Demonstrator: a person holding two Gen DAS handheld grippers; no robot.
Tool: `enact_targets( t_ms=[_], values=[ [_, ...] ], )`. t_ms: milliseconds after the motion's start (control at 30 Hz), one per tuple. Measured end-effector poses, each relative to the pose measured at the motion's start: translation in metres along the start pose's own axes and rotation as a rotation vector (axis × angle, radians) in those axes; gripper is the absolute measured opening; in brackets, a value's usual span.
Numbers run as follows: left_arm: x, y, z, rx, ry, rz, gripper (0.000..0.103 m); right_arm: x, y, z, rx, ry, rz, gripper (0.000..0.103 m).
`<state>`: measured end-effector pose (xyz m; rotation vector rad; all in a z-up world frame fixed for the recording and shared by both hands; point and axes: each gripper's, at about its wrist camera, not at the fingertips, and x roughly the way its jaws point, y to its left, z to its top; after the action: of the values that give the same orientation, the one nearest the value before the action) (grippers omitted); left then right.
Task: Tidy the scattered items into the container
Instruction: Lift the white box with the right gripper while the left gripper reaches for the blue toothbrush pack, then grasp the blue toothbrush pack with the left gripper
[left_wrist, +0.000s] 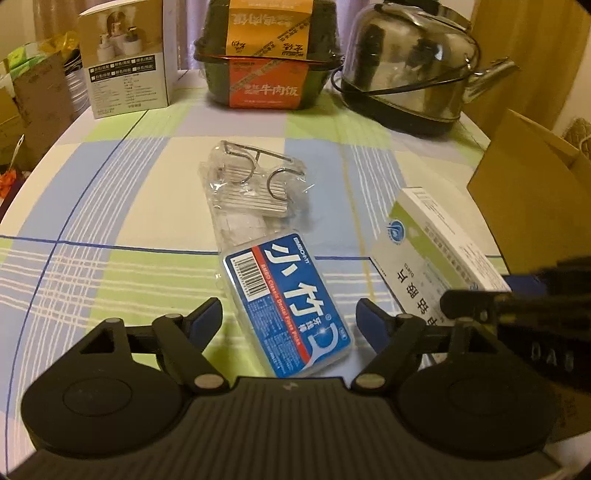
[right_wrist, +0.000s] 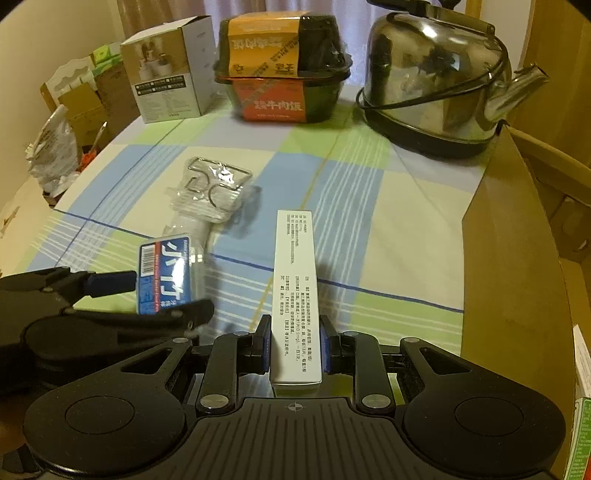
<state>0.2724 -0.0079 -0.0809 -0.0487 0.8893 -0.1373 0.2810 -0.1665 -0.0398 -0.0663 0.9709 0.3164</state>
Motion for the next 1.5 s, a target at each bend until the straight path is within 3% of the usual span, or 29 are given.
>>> enact_targets(
  t_ms=[167, 300, 767, 1100, 1500],
  values=[
    [-0.01, 0.006, -0.009, 0.048, 0.026, -0.031, 0.058, 0.0, 0.003, -0.005, -0.017, 0.013, 0.005, 0.027],
    [-0.028, 0.014, -0.022, 0.102, 0.101, -0.036, 0.053, 0.0, 0.01, -0.011, -0.034, 0.019, 0.018, 0.028],
    [-0.025, 0.017, -0.02, 0.115, 0.09, -0.044, 0.058, 0.025, 0.019, -0.002, -0.096, 0.048, -0.014, 0.028],
    [-0.019, 0.023, -0.019, 0.101, 0.123, -0.06, 0.051, 0.035, 0.017, 0.007, -0.105, 0.066, -0.005, 0.028],
    [-0.067, 0.01, -0.04, 0.123, 0.139, -0.088, 0.051, -0.02, 0.03, -0.019, -0.046, 0.023, -0.018, 0.028]
  ],
)
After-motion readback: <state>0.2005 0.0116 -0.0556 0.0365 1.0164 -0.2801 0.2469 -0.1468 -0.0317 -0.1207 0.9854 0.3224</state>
